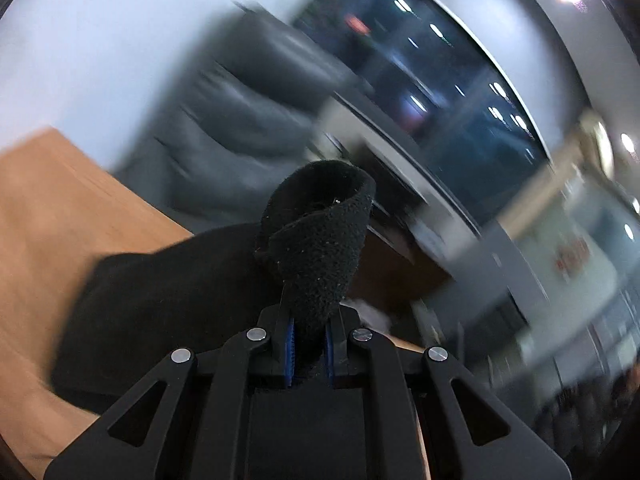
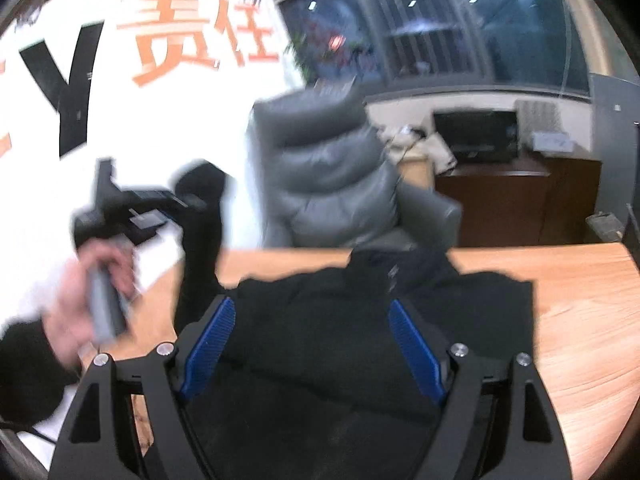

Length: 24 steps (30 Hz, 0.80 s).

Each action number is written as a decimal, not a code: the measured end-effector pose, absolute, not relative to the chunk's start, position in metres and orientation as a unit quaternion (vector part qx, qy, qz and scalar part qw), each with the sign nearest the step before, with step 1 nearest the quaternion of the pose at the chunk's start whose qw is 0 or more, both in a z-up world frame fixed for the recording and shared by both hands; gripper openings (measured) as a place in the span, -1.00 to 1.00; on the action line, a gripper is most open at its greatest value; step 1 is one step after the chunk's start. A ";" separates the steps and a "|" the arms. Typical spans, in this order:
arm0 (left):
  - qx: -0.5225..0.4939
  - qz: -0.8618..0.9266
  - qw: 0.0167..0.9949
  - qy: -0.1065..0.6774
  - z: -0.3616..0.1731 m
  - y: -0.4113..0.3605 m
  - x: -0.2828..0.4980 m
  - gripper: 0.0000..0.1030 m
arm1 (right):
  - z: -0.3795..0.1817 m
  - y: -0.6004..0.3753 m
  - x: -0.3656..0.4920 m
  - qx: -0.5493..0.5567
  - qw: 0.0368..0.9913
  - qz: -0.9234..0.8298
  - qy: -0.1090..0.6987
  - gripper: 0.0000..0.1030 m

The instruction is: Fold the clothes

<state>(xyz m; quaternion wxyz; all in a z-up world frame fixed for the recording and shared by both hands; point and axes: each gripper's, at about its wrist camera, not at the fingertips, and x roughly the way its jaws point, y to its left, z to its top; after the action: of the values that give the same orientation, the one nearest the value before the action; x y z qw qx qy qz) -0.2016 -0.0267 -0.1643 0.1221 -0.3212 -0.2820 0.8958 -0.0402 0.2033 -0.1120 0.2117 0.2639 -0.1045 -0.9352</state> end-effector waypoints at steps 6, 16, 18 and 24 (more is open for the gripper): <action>-0.395 0.880 0.137 -0.225 -0.248 0.153 -0.230 -0.81 | -0.114 0.280 -0.025 0.248 0.170 -0.946 -0.124 0.64; -0.411 0.873 0.191 -0.180 -0.290 0.251 -0.188 -0.76 | -0.138 0.337 -0.034 0.257 0.149 -0.944 -0.145 0.64; -0.408 0.873 0.207 -0.171 -0.291 0.266 -0.187 -0.52 | -0.137 0.341 -0.044 0.254 0.151 -0.944 -0.146 0.64; -0.396 0.855 0.271 -0.198 -0.252 0.243 -0.141 0.41 | -0.145 0.348 -0.079 0.276 0.159 -0.936 -0.150 0.80</action>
<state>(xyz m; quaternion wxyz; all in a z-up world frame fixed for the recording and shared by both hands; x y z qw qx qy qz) -0.1412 0.2433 -0.2522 0.2710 -0.3959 -0.1984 0.8547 -0.0788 0.3477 -0.1446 0.1586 0.2757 -0.1499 -0.9361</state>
